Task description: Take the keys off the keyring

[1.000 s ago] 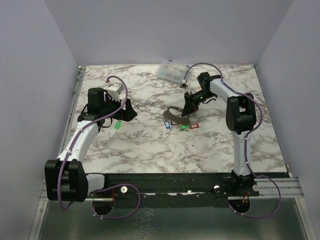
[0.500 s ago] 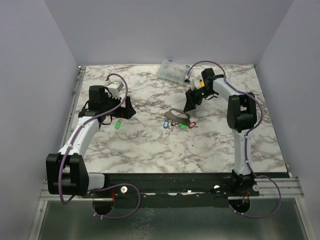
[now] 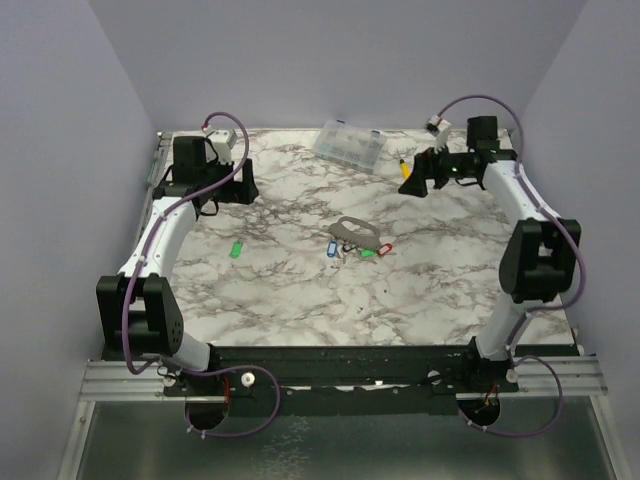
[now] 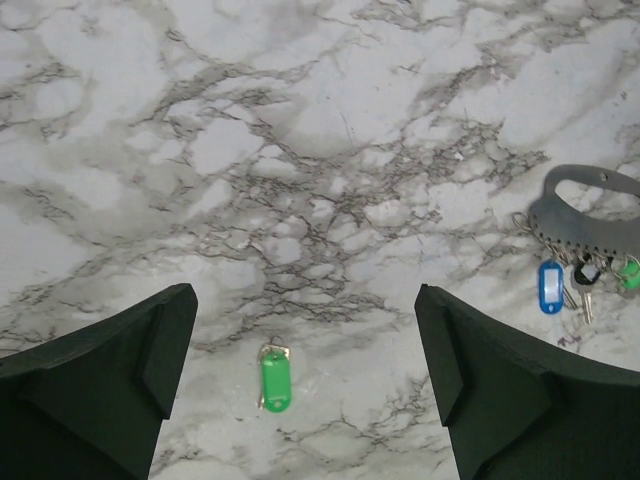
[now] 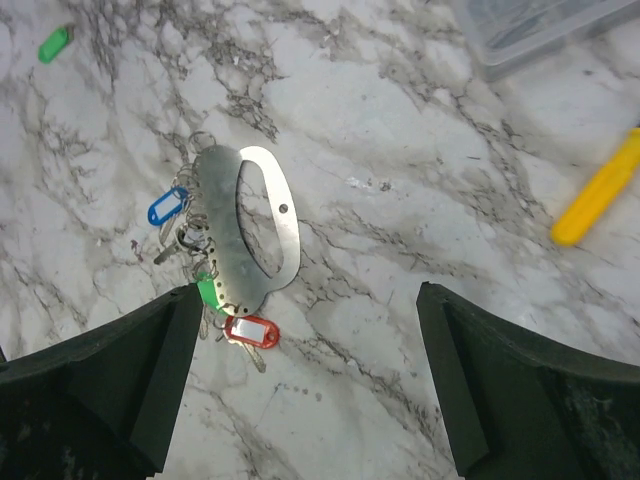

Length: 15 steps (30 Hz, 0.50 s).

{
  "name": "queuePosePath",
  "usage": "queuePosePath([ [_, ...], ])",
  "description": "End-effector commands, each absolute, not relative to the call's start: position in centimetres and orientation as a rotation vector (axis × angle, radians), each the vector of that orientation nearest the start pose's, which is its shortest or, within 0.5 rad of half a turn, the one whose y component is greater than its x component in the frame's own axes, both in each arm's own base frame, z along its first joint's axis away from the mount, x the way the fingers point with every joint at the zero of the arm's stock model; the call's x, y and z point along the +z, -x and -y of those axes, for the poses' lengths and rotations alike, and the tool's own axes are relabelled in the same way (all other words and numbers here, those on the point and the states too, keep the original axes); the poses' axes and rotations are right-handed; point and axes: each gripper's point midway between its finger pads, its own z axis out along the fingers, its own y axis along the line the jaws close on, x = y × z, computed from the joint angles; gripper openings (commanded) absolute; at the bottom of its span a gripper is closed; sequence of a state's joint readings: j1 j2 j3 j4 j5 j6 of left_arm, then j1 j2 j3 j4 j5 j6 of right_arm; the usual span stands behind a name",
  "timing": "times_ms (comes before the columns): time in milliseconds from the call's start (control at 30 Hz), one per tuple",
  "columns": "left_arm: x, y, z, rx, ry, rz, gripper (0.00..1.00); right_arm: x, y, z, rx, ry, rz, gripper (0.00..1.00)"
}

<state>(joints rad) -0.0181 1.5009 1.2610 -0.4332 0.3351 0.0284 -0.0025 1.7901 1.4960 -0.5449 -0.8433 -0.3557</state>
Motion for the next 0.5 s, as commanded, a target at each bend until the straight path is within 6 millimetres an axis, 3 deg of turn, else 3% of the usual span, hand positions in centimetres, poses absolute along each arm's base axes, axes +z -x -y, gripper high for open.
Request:
queuePosePath([
  [0, 19.4, -43.5, 2.9, -0.250, -0.124, -2.250, 0.99, 19.1, -42.0, -9.5, 0.751, 0.568, -2.050, 1.00],
  [200, 16.9, -44.3, 0.6, -0.114, -0.029, -2.312, 0.99, 17.4, -39.5, -6.5, 0.703, 0.403, -2.062, 1.00],
  [333, 14.3, -42.6, 0.7, -0.123, -0.056, -2.367, 0.99, 14.8, -38.5, -5.9, 0.665, 0.367, -2.112, 1.00],
  [467, 12.4, -40.9, 1.0, -0.143, -0.067, -2.395, 0.99, 13.6, -38.3, -6.0, 0.679, 0.366, -2.129, 1.00],
])
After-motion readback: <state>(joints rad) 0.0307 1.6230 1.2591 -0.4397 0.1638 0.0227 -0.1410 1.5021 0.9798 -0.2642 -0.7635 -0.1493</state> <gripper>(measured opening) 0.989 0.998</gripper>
